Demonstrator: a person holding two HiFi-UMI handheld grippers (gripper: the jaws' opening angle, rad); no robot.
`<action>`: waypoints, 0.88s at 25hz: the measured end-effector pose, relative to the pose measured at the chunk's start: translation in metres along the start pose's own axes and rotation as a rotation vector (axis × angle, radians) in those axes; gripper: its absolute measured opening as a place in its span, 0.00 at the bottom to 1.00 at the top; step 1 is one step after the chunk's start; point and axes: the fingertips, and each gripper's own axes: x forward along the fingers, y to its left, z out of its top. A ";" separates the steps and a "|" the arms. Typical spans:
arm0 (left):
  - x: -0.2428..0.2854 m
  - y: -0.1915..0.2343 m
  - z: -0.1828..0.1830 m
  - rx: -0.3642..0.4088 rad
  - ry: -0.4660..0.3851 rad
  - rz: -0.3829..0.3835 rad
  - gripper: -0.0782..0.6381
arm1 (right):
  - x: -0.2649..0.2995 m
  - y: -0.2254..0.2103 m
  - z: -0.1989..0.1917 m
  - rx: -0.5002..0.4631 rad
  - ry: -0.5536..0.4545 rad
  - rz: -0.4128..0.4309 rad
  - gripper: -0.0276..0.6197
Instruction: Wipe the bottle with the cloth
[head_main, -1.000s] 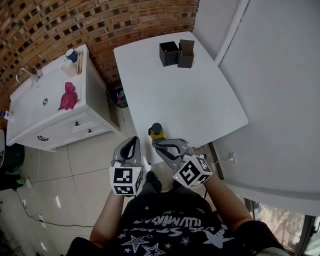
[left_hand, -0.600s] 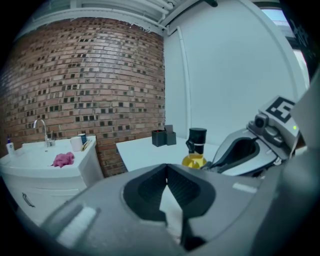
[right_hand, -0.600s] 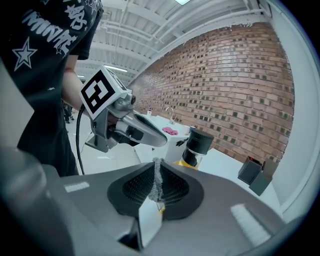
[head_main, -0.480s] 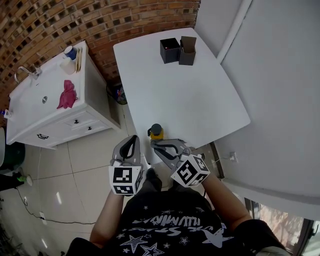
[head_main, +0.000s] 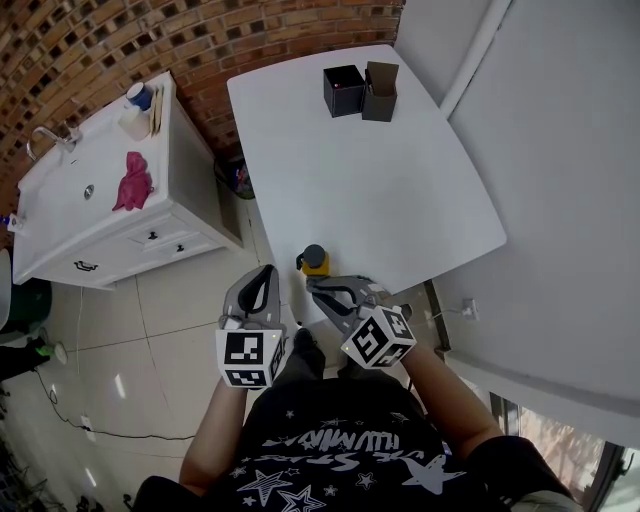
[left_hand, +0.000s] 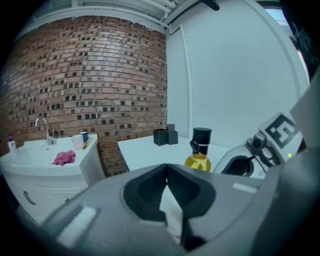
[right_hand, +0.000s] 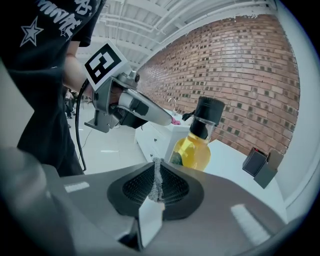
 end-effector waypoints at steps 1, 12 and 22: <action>-0.001 0.000 0.000 -0.001 0.002 0.001 0.12 | 0.002 0.000 -0.004 0.006 0.005 -0.001 0.10; -0.006 0.004 -0.007 -0.005 0.017 0.014 0.12 | 0.016 0.004 -0.037 0.076 0.077 -0.023 0.10; -0.006 -0.001 -0.009 -0.002 0.011 -0.005 0.12 | -0.053 -0.035 -0.041 0.639 -0.114 -0.286 0.10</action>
